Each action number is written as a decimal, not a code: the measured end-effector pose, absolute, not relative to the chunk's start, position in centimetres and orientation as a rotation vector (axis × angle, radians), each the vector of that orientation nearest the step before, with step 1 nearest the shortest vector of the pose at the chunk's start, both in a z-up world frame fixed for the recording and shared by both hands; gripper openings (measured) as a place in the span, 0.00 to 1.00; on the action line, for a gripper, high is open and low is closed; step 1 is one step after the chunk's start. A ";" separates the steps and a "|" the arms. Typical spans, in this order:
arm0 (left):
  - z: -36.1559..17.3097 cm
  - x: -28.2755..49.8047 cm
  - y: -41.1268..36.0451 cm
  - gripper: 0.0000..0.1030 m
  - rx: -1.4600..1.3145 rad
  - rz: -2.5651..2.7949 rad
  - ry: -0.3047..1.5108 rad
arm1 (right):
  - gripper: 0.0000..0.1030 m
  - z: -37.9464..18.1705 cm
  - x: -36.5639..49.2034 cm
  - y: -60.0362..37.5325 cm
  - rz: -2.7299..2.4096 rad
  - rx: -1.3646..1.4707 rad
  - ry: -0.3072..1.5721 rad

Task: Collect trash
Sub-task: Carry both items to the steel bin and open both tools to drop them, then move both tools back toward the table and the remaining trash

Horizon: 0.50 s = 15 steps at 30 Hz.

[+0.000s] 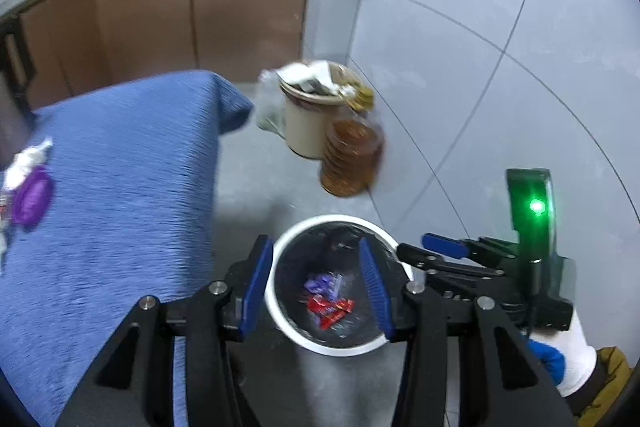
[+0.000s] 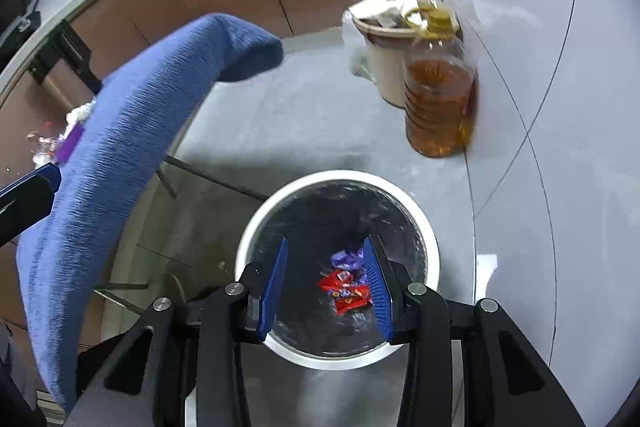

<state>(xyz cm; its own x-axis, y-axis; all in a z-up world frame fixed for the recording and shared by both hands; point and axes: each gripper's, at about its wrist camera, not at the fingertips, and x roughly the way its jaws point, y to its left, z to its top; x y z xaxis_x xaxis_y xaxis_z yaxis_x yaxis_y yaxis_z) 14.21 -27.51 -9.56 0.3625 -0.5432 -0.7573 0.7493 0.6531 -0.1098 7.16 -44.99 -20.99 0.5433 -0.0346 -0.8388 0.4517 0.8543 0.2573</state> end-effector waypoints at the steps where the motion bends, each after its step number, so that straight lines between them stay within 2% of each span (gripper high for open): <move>1: -9.0 14.0 -26.9 0.42 0.273 -0.828 0.836 | 0.38 -20.5 7.0 -44.7 -0.298 0.480 0.952; 13: -5.8 12.3 -18.7 0.43 0.276 -0.625 0.702 | 0.41 -13.6 6.6 -40.2 -0.205 0.415 0.846; 15: -5.2 11.9 -17.0 0.46 0.276 -0.578 0.678 | 0.42 -12.4 6.8 -38.8 -0.173 0.392 0.827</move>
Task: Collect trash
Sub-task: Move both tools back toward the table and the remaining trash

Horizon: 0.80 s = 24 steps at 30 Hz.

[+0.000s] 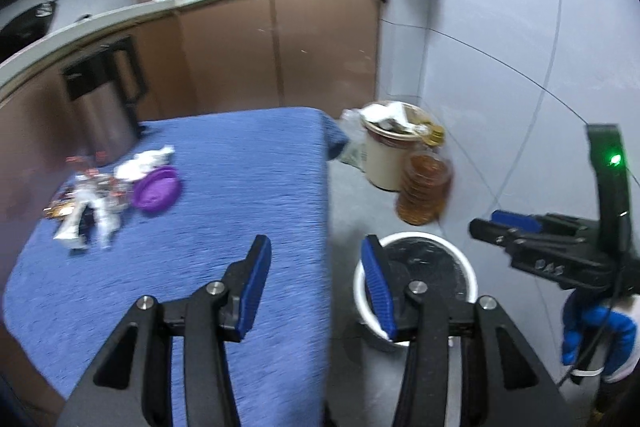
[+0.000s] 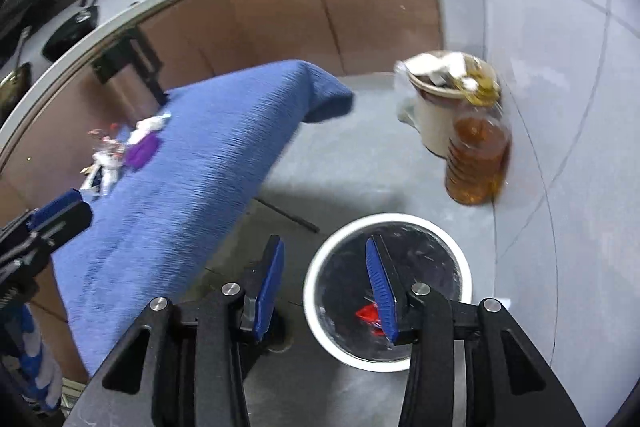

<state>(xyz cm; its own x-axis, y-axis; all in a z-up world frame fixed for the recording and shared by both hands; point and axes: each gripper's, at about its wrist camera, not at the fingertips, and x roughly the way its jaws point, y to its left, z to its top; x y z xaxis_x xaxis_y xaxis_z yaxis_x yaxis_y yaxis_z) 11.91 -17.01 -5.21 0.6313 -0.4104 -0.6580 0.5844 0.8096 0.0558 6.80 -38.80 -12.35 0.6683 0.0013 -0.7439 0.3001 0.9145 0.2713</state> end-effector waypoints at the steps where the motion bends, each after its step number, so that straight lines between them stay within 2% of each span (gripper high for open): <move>1: -5.0 11.8 -16.3 0.46 0.276 -0.558 0.670 | 0.42 -11.6 7.0 -37.9 -0.152 0.379 0.816; 5: -3.9 11.1 -13.0 0.47 0.275 -0.470 0.633 | 0.44 -9.5 7.5 -35.1 -0.080 0.346 0.787; 9: -3.0 10.2 -10.1 0.54 0.266 -0.394 0.599 | 0.45 -7.5 7.9 -32.0 -0.015 0.304 0.763; 24: -0.2 5.7 -0.9 0.55 0.179 -0.212 0.517 | 0.46 -3.1 7.5 -22.4 0.157 0.166 0.722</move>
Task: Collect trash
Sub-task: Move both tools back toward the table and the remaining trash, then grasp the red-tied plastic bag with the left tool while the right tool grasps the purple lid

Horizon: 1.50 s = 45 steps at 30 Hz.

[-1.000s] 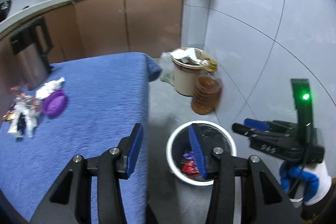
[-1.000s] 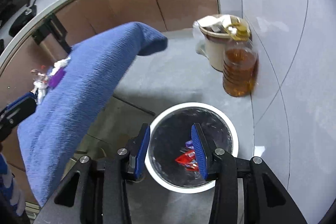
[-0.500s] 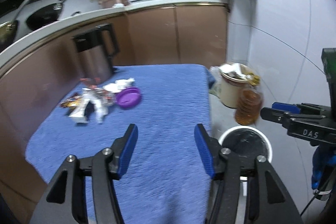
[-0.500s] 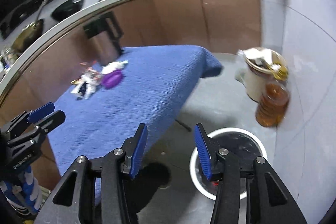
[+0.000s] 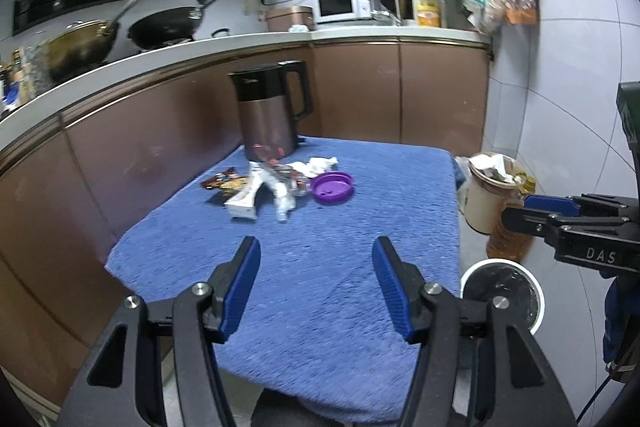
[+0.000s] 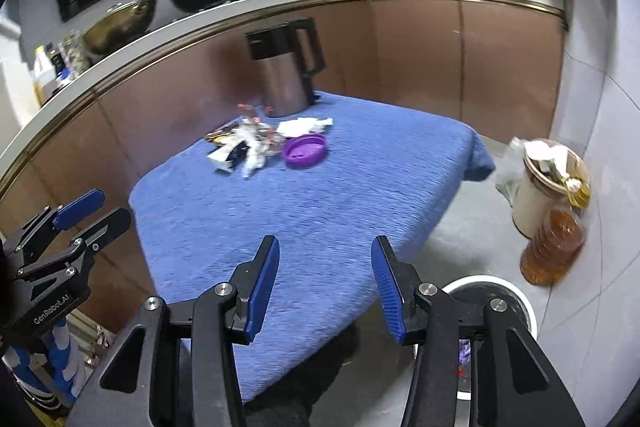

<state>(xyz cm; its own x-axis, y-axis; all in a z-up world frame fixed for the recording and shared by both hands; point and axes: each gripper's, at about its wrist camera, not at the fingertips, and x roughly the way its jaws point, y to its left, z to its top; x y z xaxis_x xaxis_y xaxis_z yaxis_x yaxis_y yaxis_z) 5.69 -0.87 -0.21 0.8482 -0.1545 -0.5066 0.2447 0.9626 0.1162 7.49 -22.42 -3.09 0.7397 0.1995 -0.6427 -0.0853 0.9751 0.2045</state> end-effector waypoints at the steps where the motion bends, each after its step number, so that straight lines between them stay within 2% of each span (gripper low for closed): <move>1: -0.1 5.4 -0.4 0.55 0.172 -0.204 0.515 | 0.46 -2.8 7.3 -21.9 0.165 0.158 0.718; 11: 1.0 2.6 3.0 0.55 0.131 -0.123 0.477 | 0.48 0.0 5.2 -18.4 0.237 0.102 0.670; 20: 0.9 4.0 3.9 0.55 0.142 -0.053 0.506 | 0.48 0.1 6.7 -17.6 0.291 0.104 0.660; 31: -1.4 9.1 2.9 0.55 0.198 -0.029 0.592 | 0.48 -2.1 12.3 -17.9 0.318 0.131 0.699; 45: -6.3 18.6 2.7 0.55 0.204 -0.070 0.737 | 0.48 -8.0 22.5 -18.5 0.327 0.169 0.809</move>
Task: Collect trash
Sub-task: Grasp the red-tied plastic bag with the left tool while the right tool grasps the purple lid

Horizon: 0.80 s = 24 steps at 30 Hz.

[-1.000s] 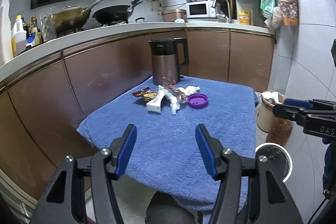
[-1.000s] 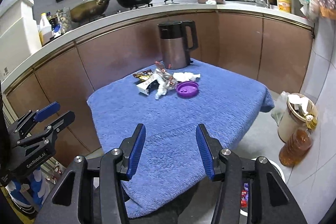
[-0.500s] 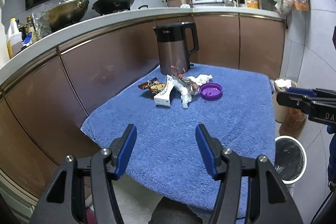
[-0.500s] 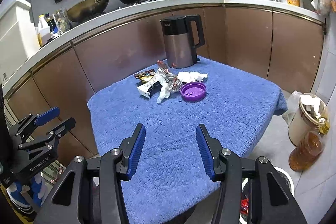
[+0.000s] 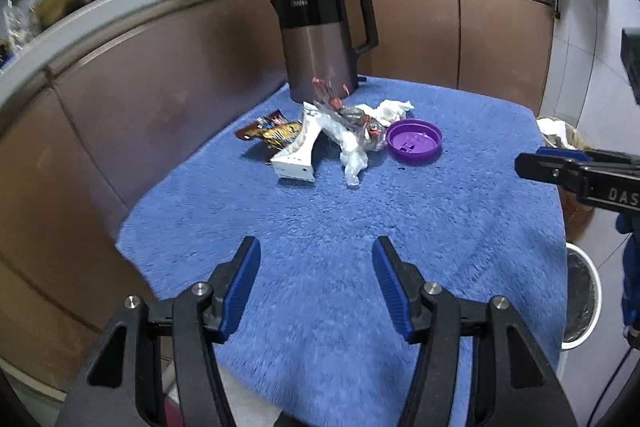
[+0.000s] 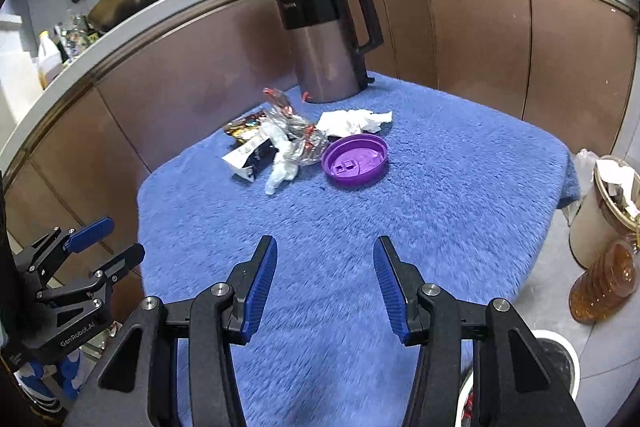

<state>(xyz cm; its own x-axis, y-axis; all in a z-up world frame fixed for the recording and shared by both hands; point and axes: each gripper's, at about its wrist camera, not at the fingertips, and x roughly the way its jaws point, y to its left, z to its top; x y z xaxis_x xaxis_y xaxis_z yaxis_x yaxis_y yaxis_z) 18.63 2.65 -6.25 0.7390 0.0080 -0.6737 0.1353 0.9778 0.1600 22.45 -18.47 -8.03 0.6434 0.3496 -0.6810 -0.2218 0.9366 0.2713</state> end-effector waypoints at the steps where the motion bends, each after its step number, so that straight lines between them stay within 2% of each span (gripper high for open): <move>1: -6.4 19.6 3.0 0.55 0.181 -0.090 0.747 | 0.48 -8.5 23.5 -18.5 0.325 0.169 0.818; 10: -6.6 31.2 5.2 0.55 -0.004 -0.257 0.786 | 0.48 -12.1 33.3 -20.7 0.313 0.265 0.892; 22: -7.1 43.2 2.7 0.55 -0.019 -0.321 0.790 | 0.48 -15.6 40.7 -20.7 0.340 0.327 0.960; 23: -7.4 43.8 2.6 0.53 -0.029 -0.330 0.803 | 0.48 -15.7 41.0 -20.6 0.338 0.332 0.964; 24: -7.6 44.4 2.6 0.43 -0.048 -0.340 0.814 | 0.48 -16.0 41.4 -20.6 0.338 0.339 0.971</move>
<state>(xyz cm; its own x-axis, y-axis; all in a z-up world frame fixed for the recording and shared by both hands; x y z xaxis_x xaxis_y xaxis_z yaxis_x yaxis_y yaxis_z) 44.43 2.59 -7.60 0.6354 -0.3155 -0.7048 0.2790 0.9449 -0.1715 41.40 -20.57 -15.99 0.5214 0.4245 -0.7402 -0.1263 0.8963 0.4251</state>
